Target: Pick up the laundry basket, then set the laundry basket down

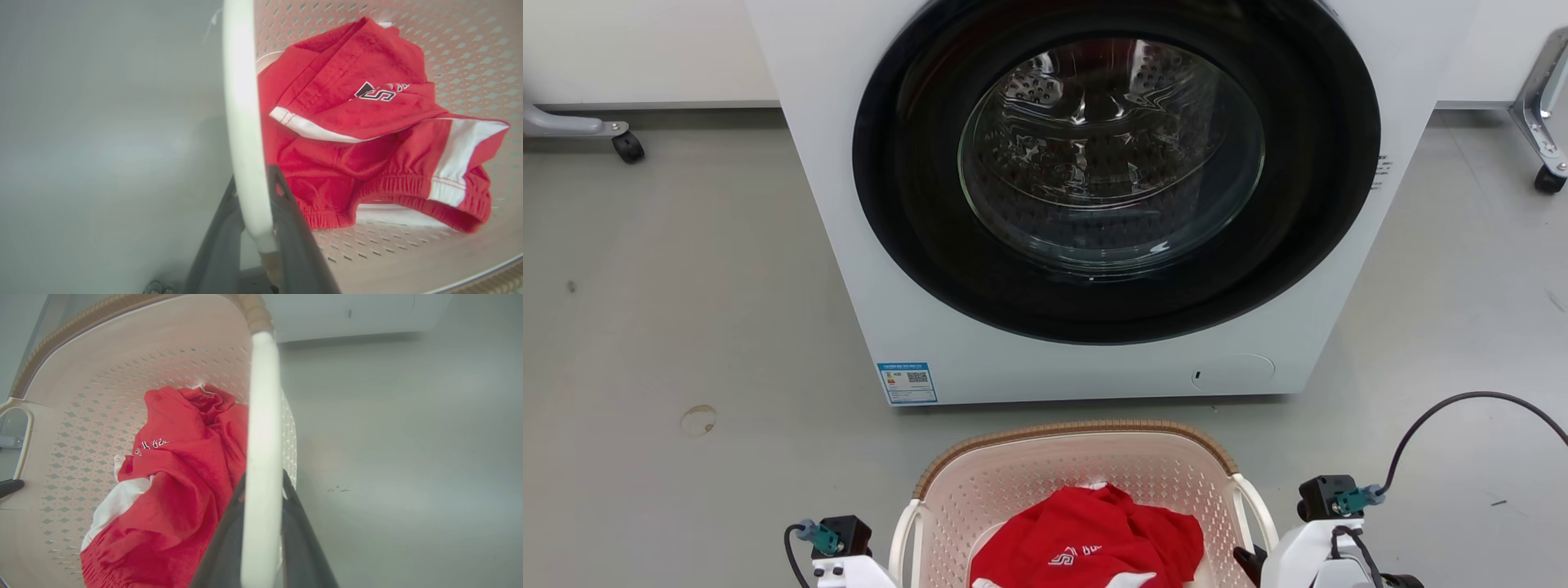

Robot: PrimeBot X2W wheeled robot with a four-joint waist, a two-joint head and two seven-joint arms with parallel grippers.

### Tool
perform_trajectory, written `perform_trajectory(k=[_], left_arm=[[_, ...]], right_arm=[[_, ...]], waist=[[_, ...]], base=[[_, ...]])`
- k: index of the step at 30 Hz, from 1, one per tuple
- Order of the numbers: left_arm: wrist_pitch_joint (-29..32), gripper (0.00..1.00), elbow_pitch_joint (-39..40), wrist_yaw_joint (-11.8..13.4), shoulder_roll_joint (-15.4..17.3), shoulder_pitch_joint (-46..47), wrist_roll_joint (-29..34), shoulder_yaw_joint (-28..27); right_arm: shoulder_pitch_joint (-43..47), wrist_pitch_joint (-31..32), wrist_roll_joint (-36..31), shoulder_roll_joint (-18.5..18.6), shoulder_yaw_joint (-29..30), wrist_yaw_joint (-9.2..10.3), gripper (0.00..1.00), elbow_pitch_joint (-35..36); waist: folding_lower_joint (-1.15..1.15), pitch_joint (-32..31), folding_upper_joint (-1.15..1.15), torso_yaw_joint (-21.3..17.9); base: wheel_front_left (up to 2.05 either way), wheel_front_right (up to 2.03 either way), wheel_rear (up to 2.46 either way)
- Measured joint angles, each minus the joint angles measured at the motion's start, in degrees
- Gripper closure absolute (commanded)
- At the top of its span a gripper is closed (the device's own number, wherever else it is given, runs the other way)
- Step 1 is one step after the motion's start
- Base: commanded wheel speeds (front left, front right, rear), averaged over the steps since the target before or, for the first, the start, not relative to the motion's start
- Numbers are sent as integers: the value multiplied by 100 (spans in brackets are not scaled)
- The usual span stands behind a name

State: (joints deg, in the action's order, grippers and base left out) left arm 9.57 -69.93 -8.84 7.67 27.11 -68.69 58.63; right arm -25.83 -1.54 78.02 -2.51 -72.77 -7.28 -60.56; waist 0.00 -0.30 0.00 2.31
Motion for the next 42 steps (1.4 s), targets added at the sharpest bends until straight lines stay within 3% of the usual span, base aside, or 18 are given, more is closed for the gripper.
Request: perform_trajectory(k=[42], left_arm=[[9, 100, -34, -1, 1, 3, -101, 122]], right_arm=[[-15, 0, 68, -1, -88, -1, 100, -22]], waist=[[0, 68, 0, -67]], base=[[0, 0, 0]])
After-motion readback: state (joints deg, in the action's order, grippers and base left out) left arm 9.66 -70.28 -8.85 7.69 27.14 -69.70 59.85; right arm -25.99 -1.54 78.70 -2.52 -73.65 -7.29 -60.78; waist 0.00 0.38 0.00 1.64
